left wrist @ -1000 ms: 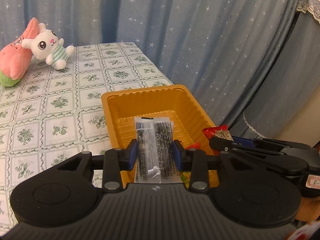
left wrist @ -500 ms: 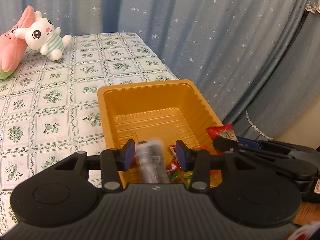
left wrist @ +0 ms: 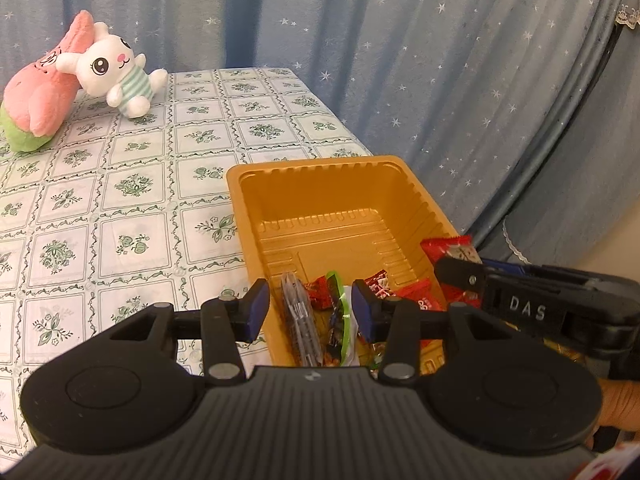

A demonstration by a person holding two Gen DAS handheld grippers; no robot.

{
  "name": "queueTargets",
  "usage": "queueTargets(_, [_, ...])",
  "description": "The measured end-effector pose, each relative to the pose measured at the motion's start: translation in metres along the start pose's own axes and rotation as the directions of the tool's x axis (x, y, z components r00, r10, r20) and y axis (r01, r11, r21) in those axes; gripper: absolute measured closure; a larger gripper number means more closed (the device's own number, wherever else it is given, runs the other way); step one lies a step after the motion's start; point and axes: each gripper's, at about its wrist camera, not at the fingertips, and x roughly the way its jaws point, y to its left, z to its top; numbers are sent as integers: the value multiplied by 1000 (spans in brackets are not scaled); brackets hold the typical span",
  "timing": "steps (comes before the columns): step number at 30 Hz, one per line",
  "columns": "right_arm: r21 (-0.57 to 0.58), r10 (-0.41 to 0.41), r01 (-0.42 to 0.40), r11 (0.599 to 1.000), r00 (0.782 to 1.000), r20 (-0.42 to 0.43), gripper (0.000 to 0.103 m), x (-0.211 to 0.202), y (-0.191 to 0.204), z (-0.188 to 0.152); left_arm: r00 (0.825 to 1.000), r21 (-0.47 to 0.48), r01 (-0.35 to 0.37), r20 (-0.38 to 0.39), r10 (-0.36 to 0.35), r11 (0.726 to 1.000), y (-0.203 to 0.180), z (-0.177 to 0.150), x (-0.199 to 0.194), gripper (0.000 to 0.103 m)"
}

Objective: Organize snacks

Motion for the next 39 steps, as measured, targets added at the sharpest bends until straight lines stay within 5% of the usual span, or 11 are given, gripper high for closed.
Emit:
queueTargets(10, [26, 59, -59, 998, 998, -1, 74, 5, 9, 10, 1000, -3, -9, -2, 9, 1000, 6, -5, -3, 61])
queueTargets(13, [51, 54, -56, 997, 998, 24, 32, 2, 7, 9, 1000, -7, -15, -6, 15, 1000, 9, -7, -4, 61])
queueTargets(27, [73, -9, 7, 997, 1000, 29, 32, -24, -6, -7, 999, -26, -50, 2, 50, 998, 17, -27, -24, 37])
queueTargets(34, [68, -12, 11, 998, 1000, 21, 32, -43, -2, -14, 998, -15, -65, 27, 65, 998, 16, -36, -44, 17])
queueTargets(39, [65, -13, 11, 998, 1000, 17, 32, -60, 4, -22, 997, -25, -54, 61, 55, 998, 16, -44, -67, 13])
